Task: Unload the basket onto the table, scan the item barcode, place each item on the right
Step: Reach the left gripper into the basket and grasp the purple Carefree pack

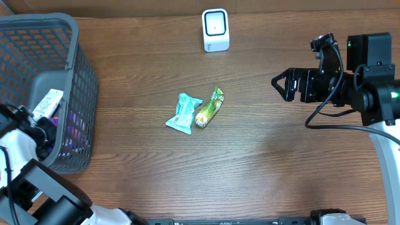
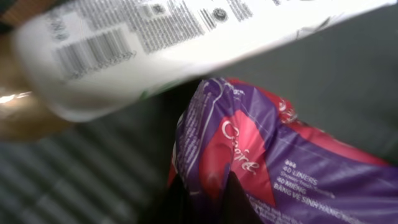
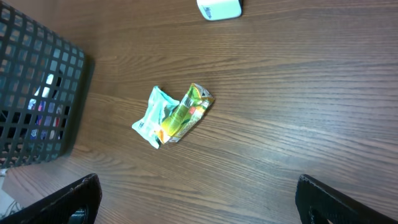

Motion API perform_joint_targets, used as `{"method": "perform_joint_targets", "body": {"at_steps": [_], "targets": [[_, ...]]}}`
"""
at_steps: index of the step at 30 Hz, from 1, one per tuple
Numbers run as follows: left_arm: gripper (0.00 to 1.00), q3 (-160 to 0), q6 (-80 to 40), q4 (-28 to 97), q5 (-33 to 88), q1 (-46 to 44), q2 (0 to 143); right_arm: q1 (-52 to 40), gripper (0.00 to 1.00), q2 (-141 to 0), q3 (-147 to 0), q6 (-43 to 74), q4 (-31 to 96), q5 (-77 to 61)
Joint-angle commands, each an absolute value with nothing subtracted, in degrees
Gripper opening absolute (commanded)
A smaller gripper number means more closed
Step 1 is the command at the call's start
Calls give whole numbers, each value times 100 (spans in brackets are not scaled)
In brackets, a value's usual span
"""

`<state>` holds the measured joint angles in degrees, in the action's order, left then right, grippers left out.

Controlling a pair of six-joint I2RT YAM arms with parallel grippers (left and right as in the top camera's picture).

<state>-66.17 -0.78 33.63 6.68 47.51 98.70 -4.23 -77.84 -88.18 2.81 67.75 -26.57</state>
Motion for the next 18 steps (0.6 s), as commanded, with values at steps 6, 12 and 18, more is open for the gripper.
{"method": "perform_joint_targets", "body": {"at_steps": [6, 12, 18], "targets": [[4, -10304, -473, 5874, 213, 4466, 9767, -449, 100, -7791, -8962, 307, 6759, -2646], [4, -12460, -464, 7113, 86, 3846, 9767, -449, 100, -7791, -8962, 307, 6785, -2668], [31, -12733, -454, 7546, -60, 3629, 9817, -449, 100, -7791, -8962, 307, 6785, -2668]]}}
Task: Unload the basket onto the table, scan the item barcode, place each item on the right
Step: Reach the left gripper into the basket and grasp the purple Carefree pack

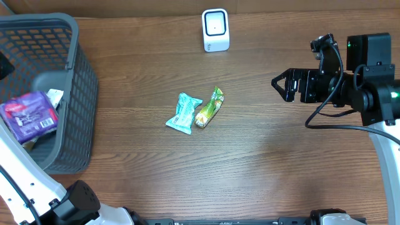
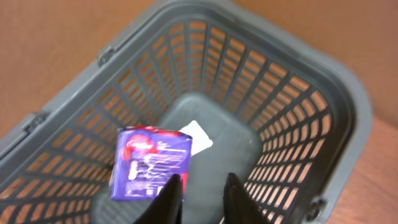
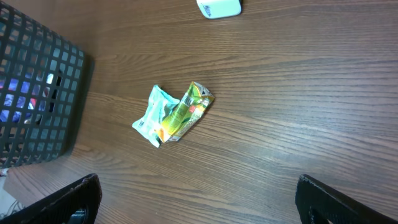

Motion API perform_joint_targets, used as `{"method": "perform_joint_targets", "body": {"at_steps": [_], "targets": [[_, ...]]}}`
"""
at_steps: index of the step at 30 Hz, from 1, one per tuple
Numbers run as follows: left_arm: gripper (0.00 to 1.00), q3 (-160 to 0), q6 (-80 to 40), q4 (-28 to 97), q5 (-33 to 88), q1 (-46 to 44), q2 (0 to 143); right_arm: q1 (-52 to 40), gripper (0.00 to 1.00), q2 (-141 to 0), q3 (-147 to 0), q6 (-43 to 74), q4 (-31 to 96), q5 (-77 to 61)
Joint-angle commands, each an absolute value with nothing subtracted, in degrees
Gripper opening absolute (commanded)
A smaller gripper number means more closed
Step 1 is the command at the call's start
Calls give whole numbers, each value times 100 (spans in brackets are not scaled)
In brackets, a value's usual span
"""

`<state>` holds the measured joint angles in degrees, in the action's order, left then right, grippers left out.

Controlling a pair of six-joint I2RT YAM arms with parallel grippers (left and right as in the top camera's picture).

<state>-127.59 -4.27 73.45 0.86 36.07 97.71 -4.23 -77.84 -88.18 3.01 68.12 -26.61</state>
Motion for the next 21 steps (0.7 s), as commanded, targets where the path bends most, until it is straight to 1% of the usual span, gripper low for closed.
{"method": "perform_joint_targets", "body": {"at_steps": [1, 3, 5, 7, 8, 9, 10, 17, 21], "targets": [[52, -12604, -532, 7673, -97, 3638, 9859, -449, 100, -7791, -8962, 307, 6785, -2668], [61, -12376, -814, 7848, -440, 3645, 9929, -449, 100, -7791, -8962, 305, 6785, -2665], [65, -12011, -906, 7872, -753, 3647, 9972, -449, 100, -7791, -8962, 303, 6783, -2665], [70, -11703, -906, 7758, -810, 3660, 9974, -449, 100, -7791, -8965, 301, 6783, -2663], [74, -11577, -910, 7710, -801, 3680, 9974, -449, 100, -7791, -8965, 301, 6779, -2663], [94, -11404, -910, 7627, -790, 3717, 9977, -449, 100, -7791, -8965, 301, 6779, -2663], [100, -11292, -910, 7577, -792, 3741, 9977, -449, 100, -7791, -8965, 301, 6779, -2663], [100, -9863, -875, 6571, -810, 4392, 9977, -449, 100, -7791, -8962, 301, 6783, -2663], [99, -9120, -123, 5690, -790, 4593, 9977, -449, 100, -7791, -8962, 298, 6829, -2663]]}}
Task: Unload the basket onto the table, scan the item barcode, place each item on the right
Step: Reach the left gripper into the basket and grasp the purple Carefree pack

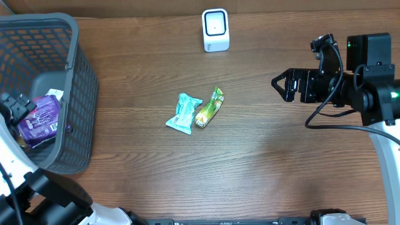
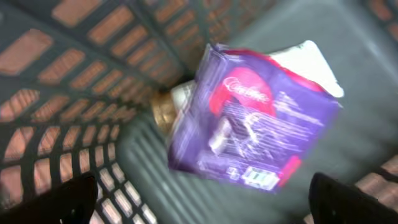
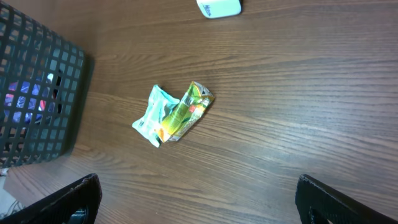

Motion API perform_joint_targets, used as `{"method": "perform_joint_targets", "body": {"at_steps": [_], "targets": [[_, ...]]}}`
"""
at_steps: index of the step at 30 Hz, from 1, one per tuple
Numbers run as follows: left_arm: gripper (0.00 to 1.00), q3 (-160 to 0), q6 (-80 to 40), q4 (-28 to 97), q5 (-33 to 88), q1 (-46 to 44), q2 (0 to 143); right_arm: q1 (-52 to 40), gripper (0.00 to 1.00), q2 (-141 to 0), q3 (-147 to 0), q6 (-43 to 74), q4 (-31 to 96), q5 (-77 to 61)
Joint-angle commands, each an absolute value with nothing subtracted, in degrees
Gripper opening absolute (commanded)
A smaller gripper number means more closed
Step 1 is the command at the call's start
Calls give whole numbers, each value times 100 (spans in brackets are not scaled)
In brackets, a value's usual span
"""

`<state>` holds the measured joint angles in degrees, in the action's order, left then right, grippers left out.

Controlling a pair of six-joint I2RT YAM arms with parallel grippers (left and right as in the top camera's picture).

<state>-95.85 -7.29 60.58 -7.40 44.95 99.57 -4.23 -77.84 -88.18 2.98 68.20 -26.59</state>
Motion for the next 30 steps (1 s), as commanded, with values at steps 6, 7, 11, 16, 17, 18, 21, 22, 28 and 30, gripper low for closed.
{"method": "perform_joint_targets", "body": {"at_steps": [6, 7, 11, 16, 17, 18, 21, 22, 28, 30], "targets": [[100, -8051, 751, 4182, -786, 4595, 9977, -449, 100, -7791, -8962, 301, 6890, -2576], [100, -7918, 749, 3966, -744, 4595, 9977, -449, 100, -7791, -8962, 301, 6895, -2556], [100, -7450, 753, 3218, -325, 4595, 9988, -449, 100, -7791, -8962, 303, 6890, -2558], [98, -6930, 751, 2462, -67, 4595, 10141, -449, 100, -7791, -8962, 305, 6893, -2561], [96, -6912, 749, 2451, -8, 4595, 10202, -449, 100, -7791, -8962, 305, 6893, -2561], [92, -6910, 749, 2462, 91, 4593, 10302, -449, 100, -7791, -8962, 305, 6890, -2561], [45, -6910, 751, 2532, 744, 4571, 10530, -449, 100, -7791, -8962, 305, 6882, -2561], [4, -6910, 746, 2565, 910, 4560, 10578, -449, 100, -7791, -8962, 305, 6884, -2561], [4, -7341, 244, 2825, 1052, 4556, 10320, -449, 100, -7791, -8962, 307, 6888, -2561], [4, -7999, 43, 3339, 1000, 4556, 10040, -449, 100, -7791, -8962, 307, 6888, -2561]]}}
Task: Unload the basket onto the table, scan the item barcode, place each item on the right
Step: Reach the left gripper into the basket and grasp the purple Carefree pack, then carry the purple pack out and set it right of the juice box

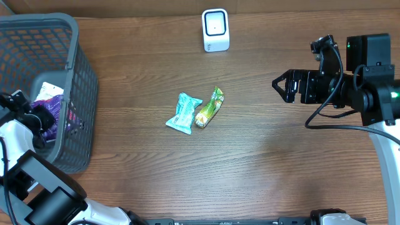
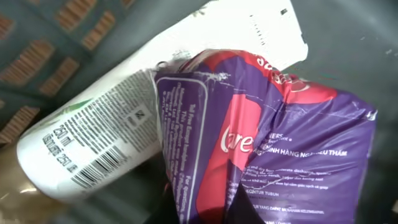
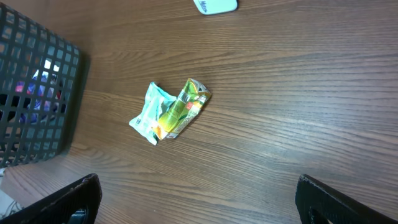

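Note:
A purple sanitary-liner pack (image 2: 280,143) lies inside the grey basket (image 1: 75,37) at the left. My left gripper (image 2: 205,199) is down in the basket (image 1: 39,117), its fingers close together with a fold of the pack pinched between them. A white tube (image 2: 93,143) with a barcode lies under the pack. The white scanner (image 1: 215,29) stands at the back middle of the table. My right gripper (image 1: 280,85) hovers open at the right, holding nothing; its fingers sit at the frame's bottom corners in the right wrist view (image 3: 205,199).
A teal packet (image 1: 184,112) and a green packet (image 1: 210,106) lie touching in the middle of the wooden table. A white slip (image 2: 249,31) lies on the basket floor behind the pack. The basket's mesh wall (image 3: 31,93) stands tall around my left gripper.
My left gripper was wide open above the purple pack in the basket. Now it is low in the basket and shut on the pack. The right arm has barely moved.
First my left gripper was down in the basket, fingers narrow at the purple pack beside the white tube. Then it was high over the basket with the pack beside its fingers. Then it hung wide open over the pack in the basket. Now it grips the pack again.

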Motion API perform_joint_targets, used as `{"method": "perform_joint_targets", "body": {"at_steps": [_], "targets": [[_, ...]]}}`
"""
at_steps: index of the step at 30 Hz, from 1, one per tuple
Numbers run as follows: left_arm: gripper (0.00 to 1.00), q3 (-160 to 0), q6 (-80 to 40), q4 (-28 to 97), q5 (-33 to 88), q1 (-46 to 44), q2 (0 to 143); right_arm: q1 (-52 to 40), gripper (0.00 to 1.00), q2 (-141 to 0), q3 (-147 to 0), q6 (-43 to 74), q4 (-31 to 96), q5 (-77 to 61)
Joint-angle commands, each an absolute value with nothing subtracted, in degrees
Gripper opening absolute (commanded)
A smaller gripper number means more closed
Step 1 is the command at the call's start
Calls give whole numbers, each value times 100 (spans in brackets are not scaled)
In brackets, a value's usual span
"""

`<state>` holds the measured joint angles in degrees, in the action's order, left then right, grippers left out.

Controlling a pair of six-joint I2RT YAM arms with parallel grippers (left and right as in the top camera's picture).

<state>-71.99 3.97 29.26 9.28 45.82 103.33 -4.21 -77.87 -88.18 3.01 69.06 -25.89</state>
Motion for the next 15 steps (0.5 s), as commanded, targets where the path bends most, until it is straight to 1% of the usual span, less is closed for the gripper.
{"method": "perform_joint_targets", "body": {"at_steps": [1, 5, 9, 12, 14, 15], "targets": [[4, -8545, -134, 3754, 989, 4556, 9859, -449, 100, -7791, -8962, 307, 6890, -2563], [4, -9751, -454, 4707, 1015, 4543, 9500, -449, 100, -7791, -8962, 307, 6910, -2561], [4, -11087, -454, 5817, 1057, 4418, 8956, -449, 100, -7791, -8962, 305, 6906, -2561], [4, -11537, -456, 6267, 1706, 4250, 8530, -449, 100, -7791, -8962, 305, 6893, -2561], [4, -11603, -580, 6449, 2257, 3990, 8241, -449, 100, -7791, -8962, 307, 6882, -2561], [4, -11603, -604, 6495, 2331, 3905, 8187, -449, 100, -7791, -8962, 307, 6882, -2561]]}}
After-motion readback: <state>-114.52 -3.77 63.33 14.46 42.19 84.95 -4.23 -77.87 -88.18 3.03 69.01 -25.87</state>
